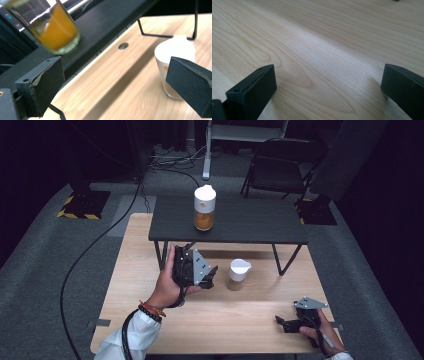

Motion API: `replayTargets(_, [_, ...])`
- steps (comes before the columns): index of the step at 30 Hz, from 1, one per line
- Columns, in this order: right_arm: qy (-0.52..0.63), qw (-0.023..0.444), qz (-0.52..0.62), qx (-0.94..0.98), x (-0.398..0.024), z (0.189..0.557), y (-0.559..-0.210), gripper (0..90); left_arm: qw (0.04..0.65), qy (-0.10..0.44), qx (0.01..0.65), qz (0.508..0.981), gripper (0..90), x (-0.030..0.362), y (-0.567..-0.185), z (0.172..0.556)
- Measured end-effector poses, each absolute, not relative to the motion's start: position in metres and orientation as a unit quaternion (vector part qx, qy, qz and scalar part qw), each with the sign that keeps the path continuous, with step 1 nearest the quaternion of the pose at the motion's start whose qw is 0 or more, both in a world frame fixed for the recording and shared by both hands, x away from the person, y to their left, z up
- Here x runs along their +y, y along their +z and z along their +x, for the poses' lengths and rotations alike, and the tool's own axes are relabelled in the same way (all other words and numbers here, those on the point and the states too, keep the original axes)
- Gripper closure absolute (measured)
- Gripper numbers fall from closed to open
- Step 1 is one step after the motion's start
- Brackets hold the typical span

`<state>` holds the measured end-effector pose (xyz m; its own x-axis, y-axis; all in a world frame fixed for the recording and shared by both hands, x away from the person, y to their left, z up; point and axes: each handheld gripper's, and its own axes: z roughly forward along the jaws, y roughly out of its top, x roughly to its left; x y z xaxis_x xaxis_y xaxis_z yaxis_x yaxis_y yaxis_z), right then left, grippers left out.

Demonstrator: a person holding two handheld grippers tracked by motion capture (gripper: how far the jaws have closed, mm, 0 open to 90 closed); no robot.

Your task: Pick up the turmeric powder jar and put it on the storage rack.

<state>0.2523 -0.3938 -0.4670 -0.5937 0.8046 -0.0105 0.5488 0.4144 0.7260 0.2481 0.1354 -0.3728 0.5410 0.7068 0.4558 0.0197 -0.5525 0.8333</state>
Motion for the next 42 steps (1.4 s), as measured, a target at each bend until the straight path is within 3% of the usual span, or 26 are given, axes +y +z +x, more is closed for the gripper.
replayTargets(21, [0.351,0.182,0.412,0.821,-0.394,0.252,-0.467,0.0,0.370,0.366,0.265,0.812,1.7,0.150,-0.425,0.239])
replayTargets(42, [0.351,0.182,0.412,0.821,-0.394,0.252,-0.467,0.0,0.293,0.314,0.301,0.852,2.1,0.171,-0.459,0.238])
